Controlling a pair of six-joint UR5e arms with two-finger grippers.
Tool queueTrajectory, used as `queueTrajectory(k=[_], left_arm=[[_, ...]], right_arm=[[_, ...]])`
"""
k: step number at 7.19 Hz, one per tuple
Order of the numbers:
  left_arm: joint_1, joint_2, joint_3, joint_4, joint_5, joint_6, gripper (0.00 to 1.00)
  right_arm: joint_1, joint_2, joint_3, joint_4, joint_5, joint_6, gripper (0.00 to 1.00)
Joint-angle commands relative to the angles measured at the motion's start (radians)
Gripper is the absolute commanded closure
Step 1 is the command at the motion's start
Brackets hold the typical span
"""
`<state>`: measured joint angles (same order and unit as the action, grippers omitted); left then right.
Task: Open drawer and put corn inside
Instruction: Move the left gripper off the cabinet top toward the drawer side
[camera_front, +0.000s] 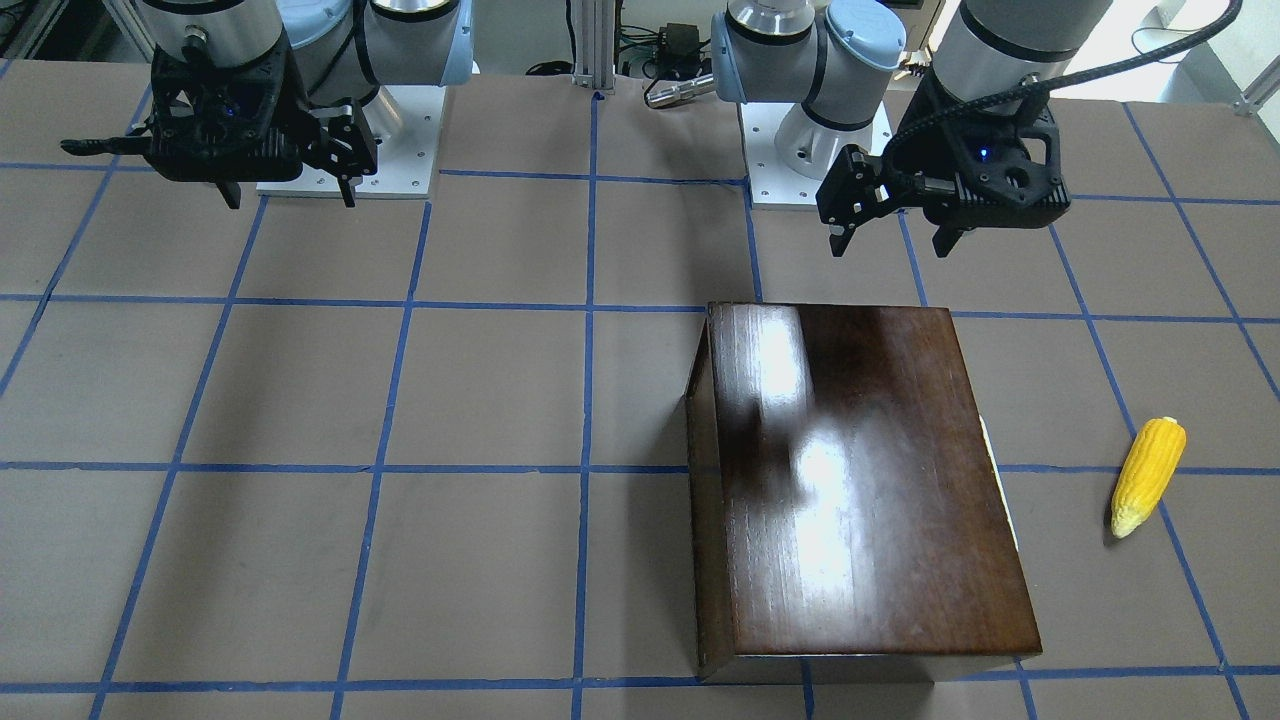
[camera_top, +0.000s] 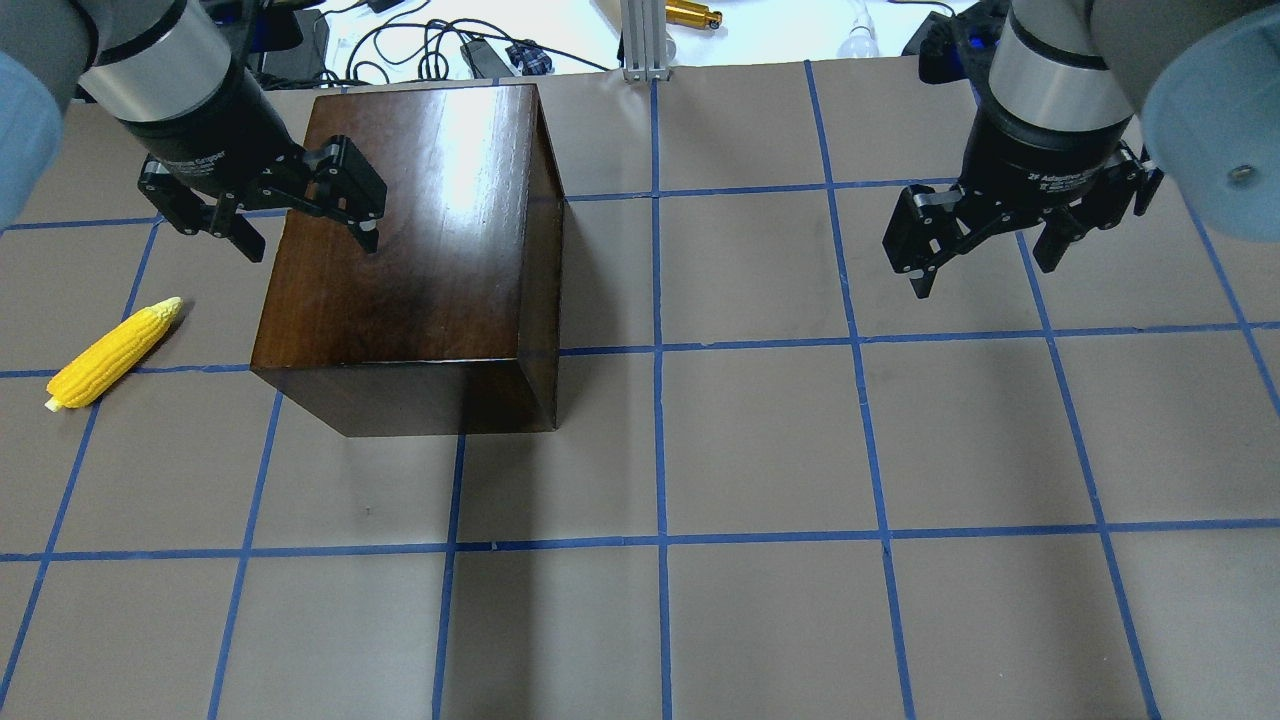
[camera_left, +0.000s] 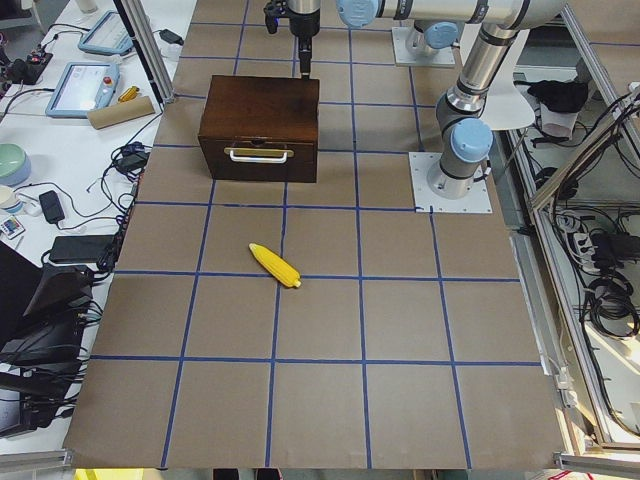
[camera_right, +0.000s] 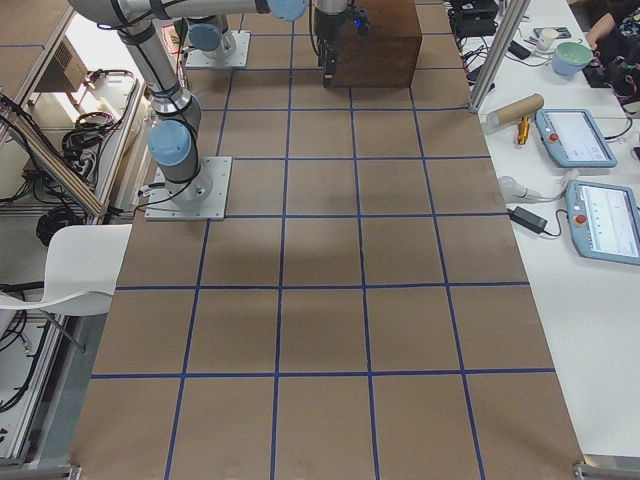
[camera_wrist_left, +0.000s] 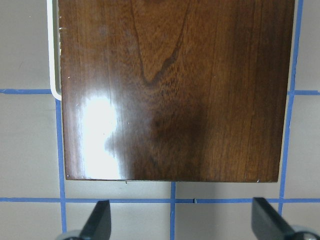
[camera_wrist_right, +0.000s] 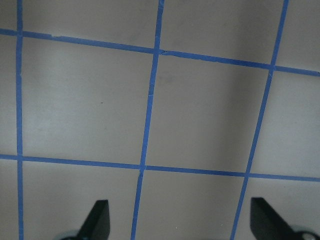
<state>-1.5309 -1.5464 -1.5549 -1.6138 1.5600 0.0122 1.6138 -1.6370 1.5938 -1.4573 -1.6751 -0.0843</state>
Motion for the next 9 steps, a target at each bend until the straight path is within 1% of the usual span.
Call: queueTrajectory(k=[1,7,8,9], left_arm=[[0.002,0.000,0.001,0.000,0.000,0.002,0.00],[0.018,-0.004,0.010,-0.002,0.000,0.015,0.00],[0.067,-0.006,0.016,-0.003,-0.001,0.017,0.00],[0.156,-0.008,0.018,-0.008,-0.004,0.055,0.00]], right_arm=[[0.000,0.000,0.000,0.000,-0.002,0.000,0.00],[0.000,0.000,0.000,0.000,0.000,0.000,0.00],[0.000,0.000,0.000,0.000,0.000,0.001,0.00],[0.000,0.000,0.000,0.000,0.000,0.000,0.00]])
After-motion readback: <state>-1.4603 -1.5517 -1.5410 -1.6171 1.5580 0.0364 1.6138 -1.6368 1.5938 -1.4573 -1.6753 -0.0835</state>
